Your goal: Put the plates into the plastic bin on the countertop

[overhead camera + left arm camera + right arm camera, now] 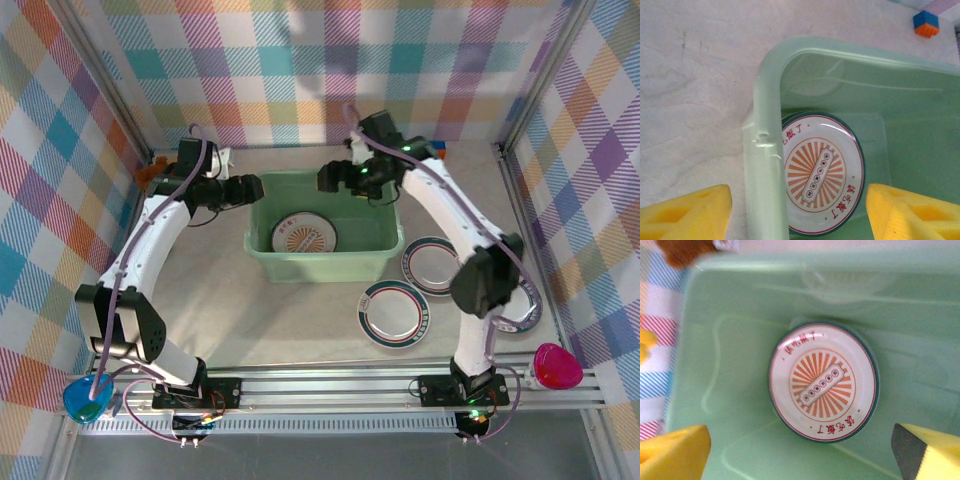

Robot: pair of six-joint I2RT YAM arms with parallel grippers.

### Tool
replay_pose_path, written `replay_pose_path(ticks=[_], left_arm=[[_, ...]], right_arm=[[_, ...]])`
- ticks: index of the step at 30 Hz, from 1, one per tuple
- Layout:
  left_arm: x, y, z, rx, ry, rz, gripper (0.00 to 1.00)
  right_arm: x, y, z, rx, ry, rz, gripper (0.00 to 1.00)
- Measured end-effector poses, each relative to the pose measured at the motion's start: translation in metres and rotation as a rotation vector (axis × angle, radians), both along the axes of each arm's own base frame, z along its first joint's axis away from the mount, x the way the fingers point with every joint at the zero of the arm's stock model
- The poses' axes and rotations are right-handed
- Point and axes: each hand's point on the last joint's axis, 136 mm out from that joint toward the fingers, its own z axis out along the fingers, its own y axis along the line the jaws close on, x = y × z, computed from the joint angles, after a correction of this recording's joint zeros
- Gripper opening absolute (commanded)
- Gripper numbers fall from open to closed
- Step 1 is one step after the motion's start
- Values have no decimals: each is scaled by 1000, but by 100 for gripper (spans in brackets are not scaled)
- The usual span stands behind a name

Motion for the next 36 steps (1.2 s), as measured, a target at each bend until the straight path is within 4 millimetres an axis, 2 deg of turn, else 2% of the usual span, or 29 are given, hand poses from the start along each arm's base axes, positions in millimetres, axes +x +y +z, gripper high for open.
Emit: replay_pose_path(ticks=[2, 6, 9, 11, 13, 16, 18, 22, 30, 36], left_arm=[[-3, 0, 11, -7, -30, 3, 71], [-8, 1, 32, -23, -84, 10, 71], [-12, 1, 41, -31, -108, 9, 71], [-14, 0, 44, -36, -113, 5, 71], [-14, -1, 43, -38, -111, 1, 71], [-15, -2, 43, -44, -108, -6, 71], [-15, -3, 43, -45, -107, -7, 71], [-16, -3, 40, -43, -100, -6, 71], [-16, -2, 37, -38, -92, -3, 71], [-16, 0, 36, -26, -93, 0, 72]], right_arm=[[-14, -34, 18, 12, -31, -76, 91], [-49, -108, 15, 13, 11, -267, 84], [-76, -160, -10, 18, 93, -437, 79], [-96, -190, -39, 18, 186, -551, 77], [-114, -208, -71, 9, 289, -632, 75], [-139, -223, -115, -4, 441, -722, 69], [-152, -230, -136, -13, 516, -769, 66], [-167, -240, -159, -50, 578, -825, 67], [-166, -257, -193, -102, 618, -896, 64], [-150, -262, -213, -119, 622, -908, 64]])
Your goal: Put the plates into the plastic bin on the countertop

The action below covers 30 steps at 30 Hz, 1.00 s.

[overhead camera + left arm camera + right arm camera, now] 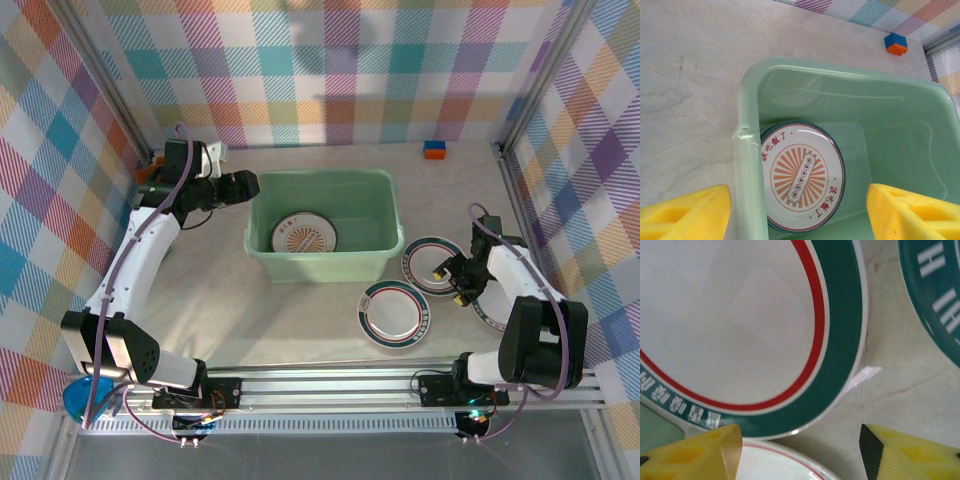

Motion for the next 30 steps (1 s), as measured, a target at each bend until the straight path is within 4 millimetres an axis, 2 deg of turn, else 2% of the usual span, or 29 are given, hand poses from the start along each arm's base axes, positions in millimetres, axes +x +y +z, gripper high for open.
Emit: replay_pose_path(ticks=[5, 9, 18, 25, 30], left_arm=[[0, 1, -2, 8, 4, 1, 72], [0, 1, -6, 16, 18, -3, 72], [1, 1, -10, 21, 31, -5, 72], [1, 2, -10, 26, 31, 1, 72], [2, 3, -10, 31, 30, 5, 72]], right_arm=[[5, -2, -15, -10, 26, 13, 63], [6, -4, -18, -19, 32, 21, 62], [11, -12, -30, -63, -7, 1, 49], [20, -17, -36, -84, -39, -29, 45], [19, -18, -37, -89, -33, -43, 36]])
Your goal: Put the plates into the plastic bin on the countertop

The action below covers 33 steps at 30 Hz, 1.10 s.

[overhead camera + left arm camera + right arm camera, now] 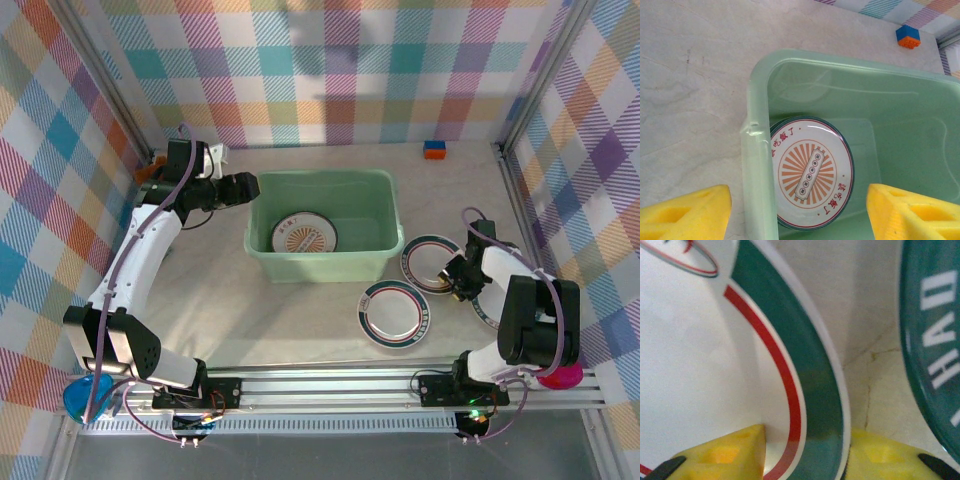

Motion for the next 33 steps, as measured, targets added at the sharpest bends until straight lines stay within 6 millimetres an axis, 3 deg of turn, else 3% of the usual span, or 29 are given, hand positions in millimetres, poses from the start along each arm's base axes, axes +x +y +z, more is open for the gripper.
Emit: replay_pose_path(ticks=[8, 18, 27, 33], left_arm=[[-2, 1, 5, 0, -14, 4, 72], [-3, 1, 5, 0, -17, 4, 72], [-4, 1, 5, -1, -15, 3, 72], [6, -1, 10, -4, -23, 1, 72]], right_arm=[[3, -1, 5, -11, -68, -11, 24], [13, -6, 33, -39, -170, -21, 9], [33, -9, 70, -50, -250, -26, 0], [59, -19, 118, -89, -342, -33, 0]])
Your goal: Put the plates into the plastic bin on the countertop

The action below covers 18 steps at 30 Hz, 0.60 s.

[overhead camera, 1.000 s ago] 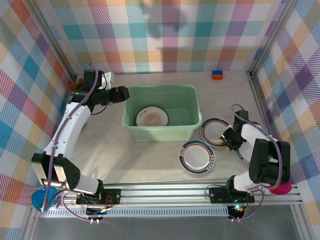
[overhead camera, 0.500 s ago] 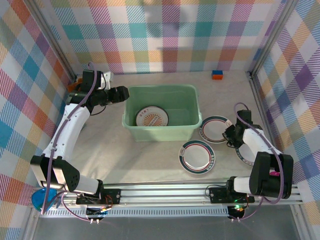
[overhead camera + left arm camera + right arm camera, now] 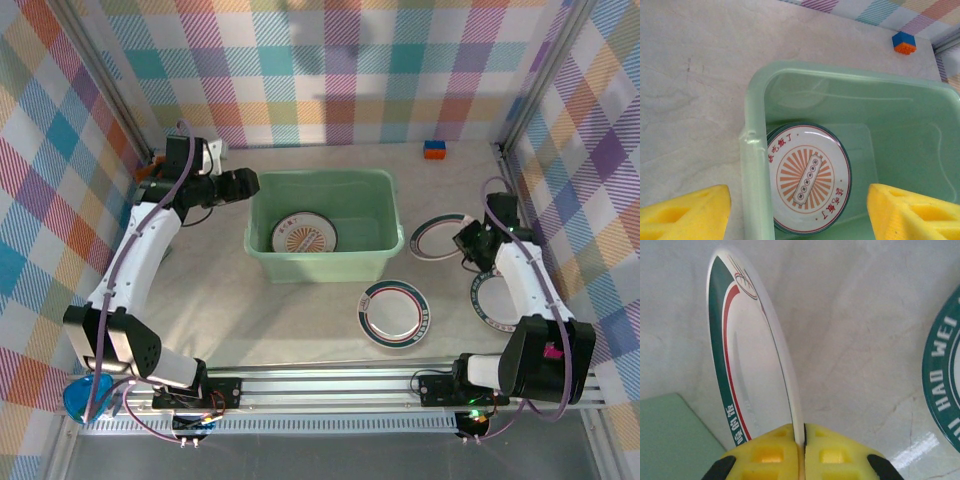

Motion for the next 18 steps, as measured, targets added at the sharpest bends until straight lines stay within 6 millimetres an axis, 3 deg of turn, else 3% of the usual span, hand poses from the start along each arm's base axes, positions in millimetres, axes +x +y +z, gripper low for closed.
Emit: replay_pose_path(ticks=[7, 11, 15, 18], left_arm=[[9, 0, -11, -3, 29, -1, 72], [12, 1, -13, -6, 31, 1, 73], [18, -1, -8, -16, 0, -8, 73], [22, 0, -7, -25, -15, -8, 74]], right_arm=[[42, -4, 90, -34, -203, 42, 0], [63, 8, 142, -18, -347, 125, 0], [96, 37, 191, 25, -493, 269, 0], [126, 84, 220, 100, -574, 447, 0]])
